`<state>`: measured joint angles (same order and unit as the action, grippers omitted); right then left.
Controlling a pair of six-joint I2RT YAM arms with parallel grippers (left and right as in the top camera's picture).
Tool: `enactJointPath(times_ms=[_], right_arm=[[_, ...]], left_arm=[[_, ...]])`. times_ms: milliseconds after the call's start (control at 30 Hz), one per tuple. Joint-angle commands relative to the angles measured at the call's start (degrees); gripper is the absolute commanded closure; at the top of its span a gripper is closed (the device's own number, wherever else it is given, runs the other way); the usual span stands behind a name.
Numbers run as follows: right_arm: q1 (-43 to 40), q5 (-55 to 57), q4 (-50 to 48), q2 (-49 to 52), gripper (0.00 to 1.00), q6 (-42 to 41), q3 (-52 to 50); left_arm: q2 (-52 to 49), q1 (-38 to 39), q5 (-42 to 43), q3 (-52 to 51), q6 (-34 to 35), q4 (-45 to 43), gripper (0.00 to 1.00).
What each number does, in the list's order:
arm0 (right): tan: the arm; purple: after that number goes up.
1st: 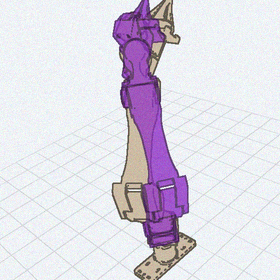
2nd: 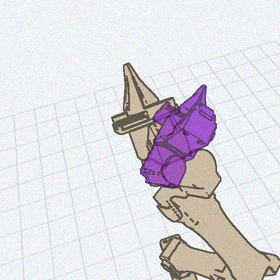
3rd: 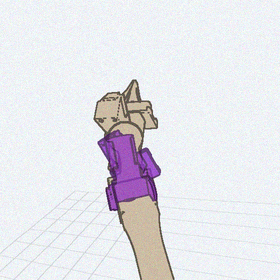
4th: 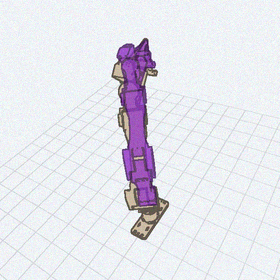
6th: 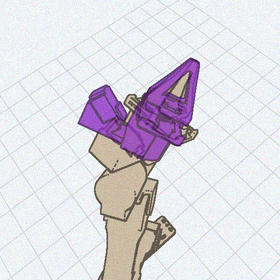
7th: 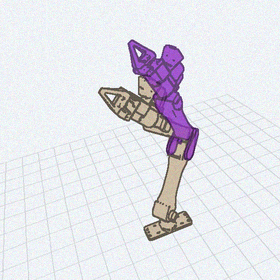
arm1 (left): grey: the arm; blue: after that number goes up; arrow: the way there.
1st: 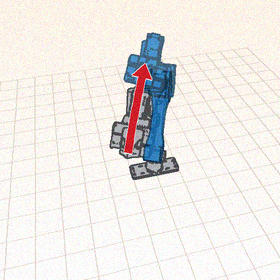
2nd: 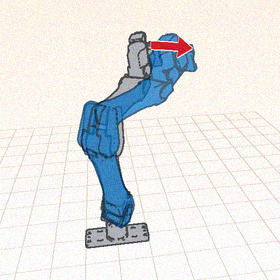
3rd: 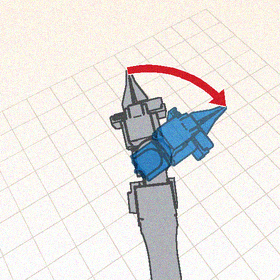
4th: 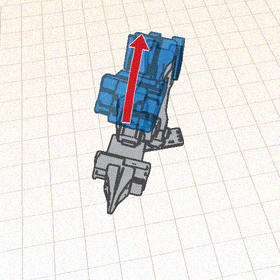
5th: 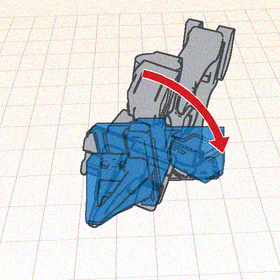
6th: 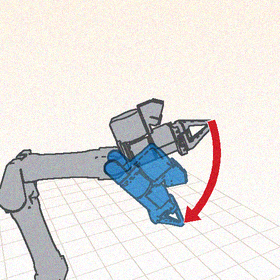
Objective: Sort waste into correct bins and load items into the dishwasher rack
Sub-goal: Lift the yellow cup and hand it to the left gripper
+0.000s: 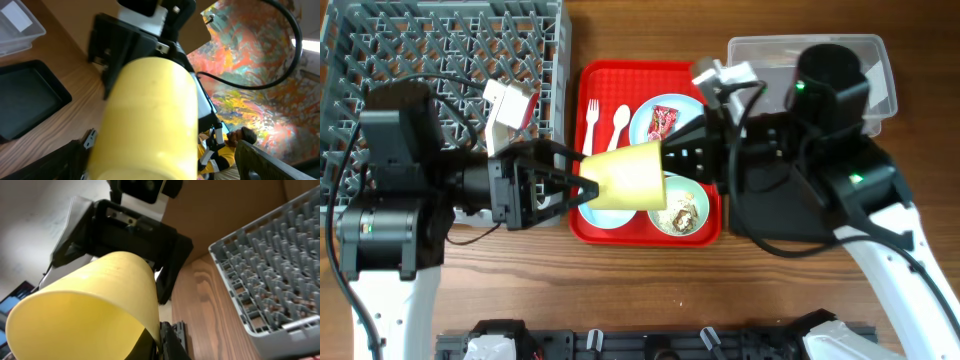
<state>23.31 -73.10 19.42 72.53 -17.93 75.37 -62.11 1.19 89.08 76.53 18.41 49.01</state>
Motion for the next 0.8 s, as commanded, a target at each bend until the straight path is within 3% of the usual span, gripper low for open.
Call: enactJointPath(times_ms=[0, 100, 267, 467, 633, 700, 767], right_arm=[[2.1, -1.1, -4.7, 2.0, 0.96, -4.9, 0.7], [2.6, -1.1, -8.2, 2.9, 0.96, -7.6, 0.7], [2.6, -0.9, -8.7, 3.0, 0.96, -7.8, 0.7], [2.6, -0.9, -8.7, 3.0, 0.95, -7.8, 0.7], [2.6, -0.9, -8.6, 3.0, 0.93, -8.2, 0.7], [2.6, -0.9, -8.6, 3.0, 0.82, -8.2, 0.7], [2.5, -0.9, -8.6, 3.0, 0.48, -7.8, 0.7]], left_arm=[[1.6, 0.4, 1.3, 0.5, 0.1, -0.2, 0.05], [1.8, 0.4, 1.3, 0.5, 0.1, -0.2, 0.16], [1.7, 0.4, 1.3, 0.5, 0.0, -0.2, 0.22], [1.7, 0.4, 1.3, 0.5, 0.0, -0.2, 0.38], [1.7, 0.3, 1.3, 0.5, 0.0, -0.9, 0.41], [1.7, 0.3, 1.3, 0.5, 0.0, -1.1, 0.38], [1.8, 0.3, 1.3, 0.5, 0.1, -1.9, 0.38]])
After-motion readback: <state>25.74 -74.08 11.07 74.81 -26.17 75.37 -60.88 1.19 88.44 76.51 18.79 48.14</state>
